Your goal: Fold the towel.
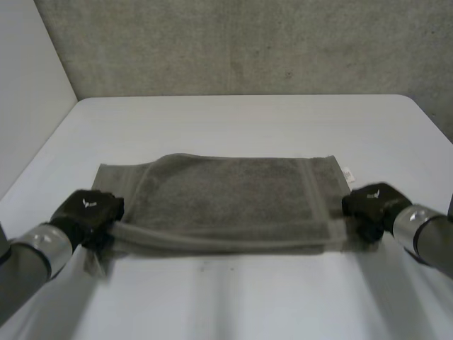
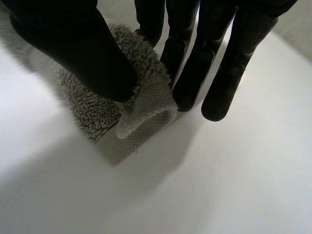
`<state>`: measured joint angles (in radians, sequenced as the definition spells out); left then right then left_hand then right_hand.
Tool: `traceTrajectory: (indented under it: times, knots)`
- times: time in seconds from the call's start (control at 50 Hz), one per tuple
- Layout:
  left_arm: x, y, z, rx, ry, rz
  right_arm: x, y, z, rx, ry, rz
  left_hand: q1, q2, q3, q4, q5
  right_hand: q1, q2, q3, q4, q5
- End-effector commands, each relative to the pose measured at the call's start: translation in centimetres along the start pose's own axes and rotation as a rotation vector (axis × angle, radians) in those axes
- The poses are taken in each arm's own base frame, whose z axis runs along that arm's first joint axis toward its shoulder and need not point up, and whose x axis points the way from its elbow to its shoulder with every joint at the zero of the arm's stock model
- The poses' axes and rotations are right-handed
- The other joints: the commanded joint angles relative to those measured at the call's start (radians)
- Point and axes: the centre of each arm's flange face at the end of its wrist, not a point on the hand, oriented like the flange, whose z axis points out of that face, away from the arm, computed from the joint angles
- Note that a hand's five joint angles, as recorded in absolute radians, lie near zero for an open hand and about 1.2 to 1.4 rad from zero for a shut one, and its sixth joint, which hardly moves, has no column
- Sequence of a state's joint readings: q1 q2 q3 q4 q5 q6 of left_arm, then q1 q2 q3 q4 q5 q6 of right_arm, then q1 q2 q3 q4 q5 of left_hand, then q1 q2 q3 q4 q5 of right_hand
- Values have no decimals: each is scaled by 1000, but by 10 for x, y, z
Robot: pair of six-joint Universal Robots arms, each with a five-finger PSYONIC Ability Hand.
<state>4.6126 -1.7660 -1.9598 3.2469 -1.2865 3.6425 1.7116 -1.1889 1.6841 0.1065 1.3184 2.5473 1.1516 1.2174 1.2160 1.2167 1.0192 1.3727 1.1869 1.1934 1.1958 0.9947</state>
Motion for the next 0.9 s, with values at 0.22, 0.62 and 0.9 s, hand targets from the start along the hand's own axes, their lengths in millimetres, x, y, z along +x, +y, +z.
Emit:
traceTrajectory:
  times: [0.22, 0.62, 0.9]
  knots:
    - [-69, -238, 30, 764, -202, 20, 99, -219, -40, 934, 460, 105, 245, 179, 180, 180, 202, 24, 209, 203, 200, 227]
    - [-19, -84, 24, 273, -84, -186, 26, -89, -8, 294, 128, -46, 245, 179, 180, 180, 202, 24, 209, 203, 200, 227]
    - [28, 4, 34, 147, 25, 10, 0, 2, 22, 15, 12, -20, 245, 179, 180, 180, 202, 24, 209, 203, 200, 227]
